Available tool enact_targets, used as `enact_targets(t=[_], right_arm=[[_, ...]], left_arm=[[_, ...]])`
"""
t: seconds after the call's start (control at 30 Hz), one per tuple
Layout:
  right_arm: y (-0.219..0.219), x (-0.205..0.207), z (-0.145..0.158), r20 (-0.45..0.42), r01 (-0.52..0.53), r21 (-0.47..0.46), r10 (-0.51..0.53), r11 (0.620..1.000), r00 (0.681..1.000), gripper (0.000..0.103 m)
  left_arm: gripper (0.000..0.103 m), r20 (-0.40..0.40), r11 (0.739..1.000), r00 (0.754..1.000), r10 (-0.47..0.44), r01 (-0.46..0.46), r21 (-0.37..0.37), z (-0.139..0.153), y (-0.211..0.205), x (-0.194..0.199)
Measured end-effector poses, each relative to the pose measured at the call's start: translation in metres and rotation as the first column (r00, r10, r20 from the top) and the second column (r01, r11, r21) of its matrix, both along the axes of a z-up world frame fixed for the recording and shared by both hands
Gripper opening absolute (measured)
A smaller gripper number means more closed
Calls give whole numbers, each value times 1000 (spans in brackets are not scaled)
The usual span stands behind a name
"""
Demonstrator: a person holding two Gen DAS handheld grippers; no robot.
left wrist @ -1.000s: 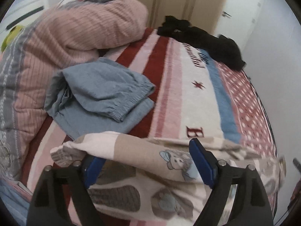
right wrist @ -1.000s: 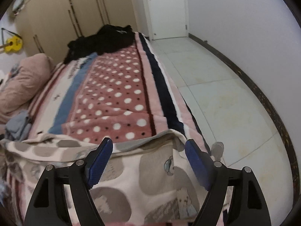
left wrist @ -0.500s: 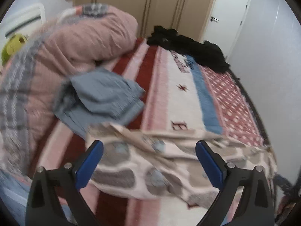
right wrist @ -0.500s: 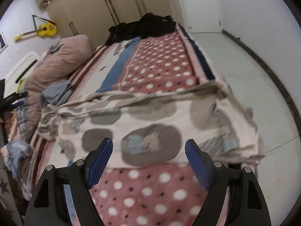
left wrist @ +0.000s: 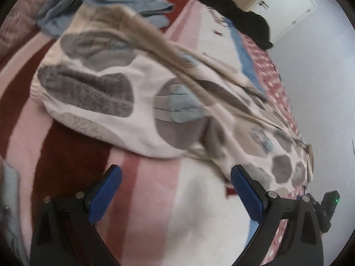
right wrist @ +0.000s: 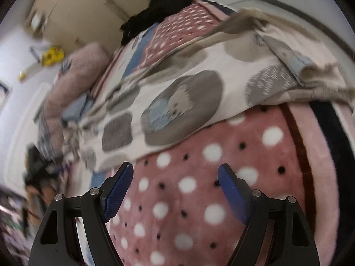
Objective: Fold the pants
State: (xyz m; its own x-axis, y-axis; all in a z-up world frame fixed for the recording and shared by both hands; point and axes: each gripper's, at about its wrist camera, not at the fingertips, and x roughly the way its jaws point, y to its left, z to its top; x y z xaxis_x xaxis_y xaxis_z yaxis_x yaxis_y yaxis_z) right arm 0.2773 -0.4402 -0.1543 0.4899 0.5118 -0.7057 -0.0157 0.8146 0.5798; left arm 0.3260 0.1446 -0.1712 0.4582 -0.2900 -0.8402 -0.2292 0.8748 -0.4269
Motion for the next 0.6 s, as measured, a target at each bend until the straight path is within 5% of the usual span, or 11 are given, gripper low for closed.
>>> enact_targets(t=[0.27, 0.4, 0.47, 0.6], right_arm=[[-32, 51, -3, 26, 287, 15, -288, 958, 957, 73], [-45, 76, -4, 47, 434, -65, -432, 898, 901, 57], [-48, 87, -4, 56, 480, -100, -477, 871, 877, 50], [-49, 100, 1, 96, 548, -191, -540, 814, 836, 18]], left_arm=[[97, 84, 990, 987, 138, -139, 7, -10, 30, 36], [93, 116, 978, 974, 193, -201, 62, -12, 41, 56], [78, 122, 965, 967, 225, -239, 111, -13, 44, 64], [27, 124, 936, 951, 282, -301, 182, -12, 56, 68]])
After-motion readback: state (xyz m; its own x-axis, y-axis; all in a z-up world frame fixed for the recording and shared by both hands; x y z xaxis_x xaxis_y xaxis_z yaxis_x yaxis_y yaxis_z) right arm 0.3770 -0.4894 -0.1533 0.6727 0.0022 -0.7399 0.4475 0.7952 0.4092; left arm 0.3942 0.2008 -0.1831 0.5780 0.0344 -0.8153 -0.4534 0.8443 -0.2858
